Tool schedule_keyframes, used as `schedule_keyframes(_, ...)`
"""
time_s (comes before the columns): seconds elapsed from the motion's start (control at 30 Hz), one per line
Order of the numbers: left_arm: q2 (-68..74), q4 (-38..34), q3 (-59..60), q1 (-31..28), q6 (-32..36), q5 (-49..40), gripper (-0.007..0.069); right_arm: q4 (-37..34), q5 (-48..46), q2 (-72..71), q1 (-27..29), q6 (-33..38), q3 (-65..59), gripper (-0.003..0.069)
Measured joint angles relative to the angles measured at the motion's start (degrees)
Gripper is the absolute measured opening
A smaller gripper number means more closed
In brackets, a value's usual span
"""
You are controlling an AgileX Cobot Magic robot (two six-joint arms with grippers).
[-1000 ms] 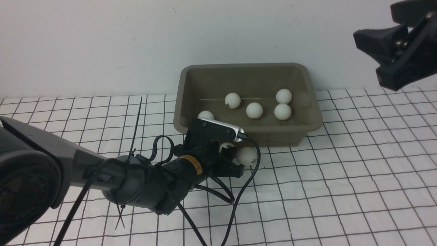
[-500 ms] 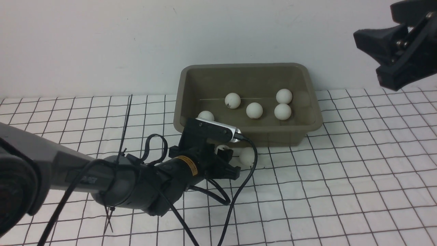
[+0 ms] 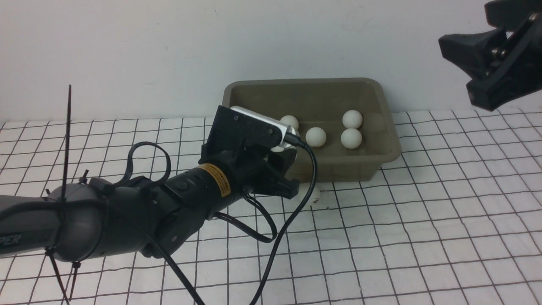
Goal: Put the table tennis balls into the box on the white checkered tablecloth.
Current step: 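Drop the ball into the bin, then reach for and grasp a ping pong ball on the table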
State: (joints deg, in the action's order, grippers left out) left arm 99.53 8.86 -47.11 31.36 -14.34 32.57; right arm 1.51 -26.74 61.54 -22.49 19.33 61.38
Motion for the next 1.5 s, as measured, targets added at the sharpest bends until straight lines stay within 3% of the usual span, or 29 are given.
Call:
schedule_keyframes(0.2, 5.6, 0.8, -3.0, -5.6, 0.5, 4.1, 0.0312, 0.0, 0.0, 0.0, 0.0, 0.0, 0.0, 0.0442)
schedule_keyframes(0.3, 10.0, 6.0, -8.0, -8.5, -0.4, 4.4, 0.0312, 0.0, -0.1, 0.0, 0.0, 0.0, 0.0, 0.0442)
schedule_keyframes(0.43, 15.9, 19.5, -14.9, -10.0, -10.1, 3.6, 0.0316, 0.0, -0.1, 0.0, 0.0, 0.0, 0.0, 0.0442)
schedule_keyframes(0.6, 16.0, 31.0, -17.1, -10.0, -25.1, -1.1, 0.0434, 0.0, -0.1, 0.0, 0.0, 0.0, 0.0, 0.0442)
schedule_keyframes(0.7, 12.9, 38.8, -17.1, -10.1, -32.5, -2.2, 0.0447, 0.0, -0.1, 0.0, 0.0, 0.0, 0.0, 0.0442)
schedule_keyframes(0.87, 4.4, 54.0, -17.1, -10.1, -44.0, -2.3, 0.0374, 0.0, -0.1, 0.0, 0.0, 1.3, 0.0, 0.0442)
schedule_keyframes(0.97, 0.4, 65.0, -16.8, -10.1, -54.8, -3.8, 0.0307, 0.0, -0.1, 0.0, 0.0, 1.3, 0.0, 0.0442)
schedule_keyframes(1.1, -1.6, 74.6, -14.6, -9.5, -63.9, -5.2, 0.0246, 0.0, 0.0, 0.0, 0.0, 1.5, 0.0, 0.0442)
schedule_keyframes(1.23, -3.0, 77.7, -10.6, -7.3, -68.2, -5.4, 0.02, 0.0, 0.0, 0.0, 0.0, 1.5, 0.0, 0.0442)
schedule_keyframes(1.5, -6.5, 77.7, -3.8, 0.0, -69.0, -5.8, 0.0174, 0.0, 0.0, 0.0, 0.0, 1.5, 0.0, 0.0442)
